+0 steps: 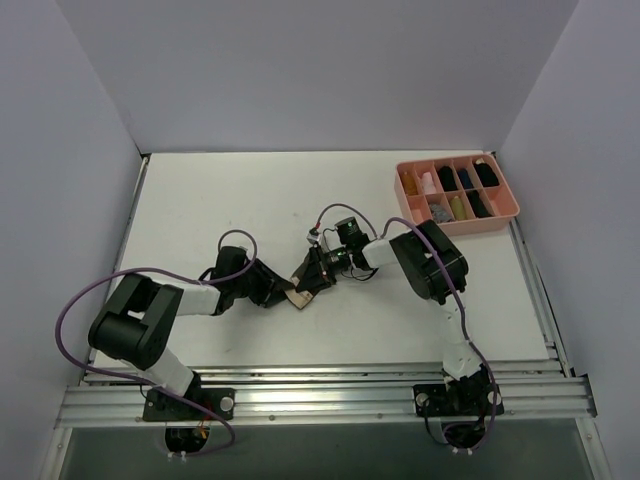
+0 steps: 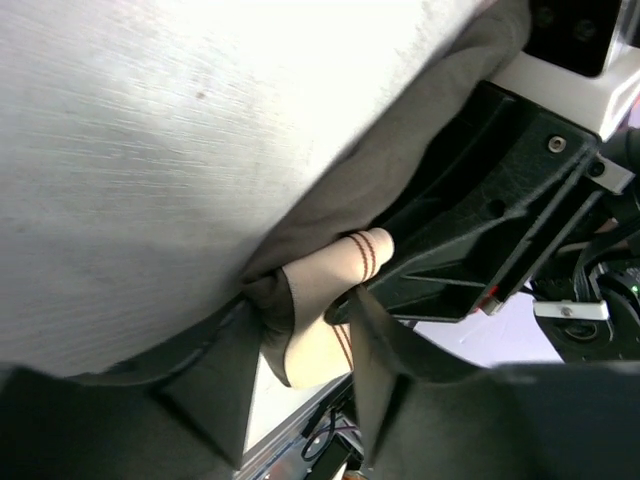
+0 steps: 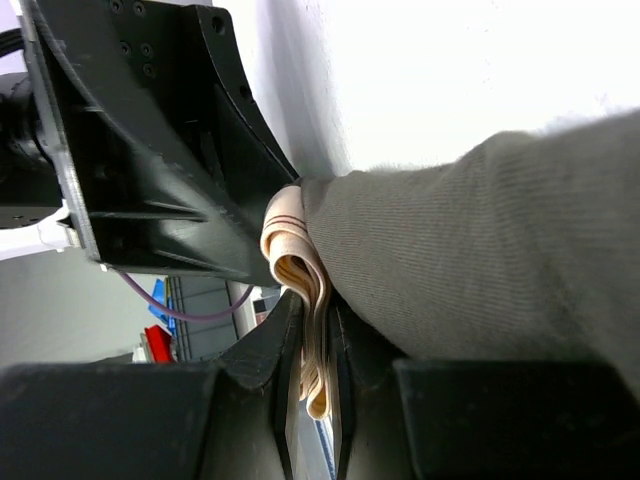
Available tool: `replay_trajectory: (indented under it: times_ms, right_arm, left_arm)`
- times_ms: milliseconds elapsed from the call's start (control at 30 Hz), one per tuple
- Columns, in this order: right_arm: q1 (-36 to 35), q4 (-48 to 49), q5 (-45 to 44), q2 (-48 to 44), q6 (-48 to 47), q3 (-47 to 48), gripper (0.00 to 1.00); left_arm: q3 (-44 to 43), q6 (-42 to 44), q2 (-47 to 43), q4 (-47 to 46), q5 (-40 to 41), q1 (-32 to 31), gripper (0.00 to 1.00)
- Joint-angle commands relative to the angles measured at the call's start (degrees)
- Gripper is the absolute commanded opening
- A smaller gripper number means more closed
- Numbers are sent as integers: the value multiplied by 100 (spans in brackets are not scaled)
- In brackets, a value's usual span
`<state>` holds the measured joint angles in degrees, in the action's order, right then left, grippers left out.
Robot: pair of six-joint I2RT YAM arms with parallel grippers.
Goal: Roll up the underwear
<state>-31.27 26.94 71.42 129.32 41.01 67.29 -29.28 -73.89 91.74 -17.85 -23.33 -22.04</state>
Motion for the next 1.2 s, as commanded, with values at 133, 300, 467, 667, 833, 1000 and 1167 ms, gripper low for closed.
replay_trajectory:
  times_ms: [133, 300, 467, 667, 833, 1000, 1167]
  right_arm:
    - [-37, -520, -365, 261, 39, -49, 2]
    - [-11, -1550, -787, -107, -805, 188, 19]
    - [50, -2604, -1812, -644, -1490, 538, 28]
    - [-28, -3800, -3500, -1452, -2061, 1014, 35]
    - [-818, -4012, -5416, -2217, -2721, 1076, 41]
    - [-1838, -3329, -6446, -2919, -3055, 515, 45]
    - [-2427, -3116, -7315, -3079, -3389, 338, 46]
  left_arm:
    - [142, 261, 380, 721, 716, -90, 25]
    - [1, 401, 177, 1116, 760, -81, 4]
    - [-279, 629, 28, 1730, 821, -81, 2]
    - [-666, 849, -69, 2836, 786, -90, 2]
    - [-1185, 999, -96, 3734, 743, -90, 2]
    - [-1686, 1175, 115, 4622, 567, -55, 2]
    - [-2002, 1271, 379, 5079, 391, 33, 2]
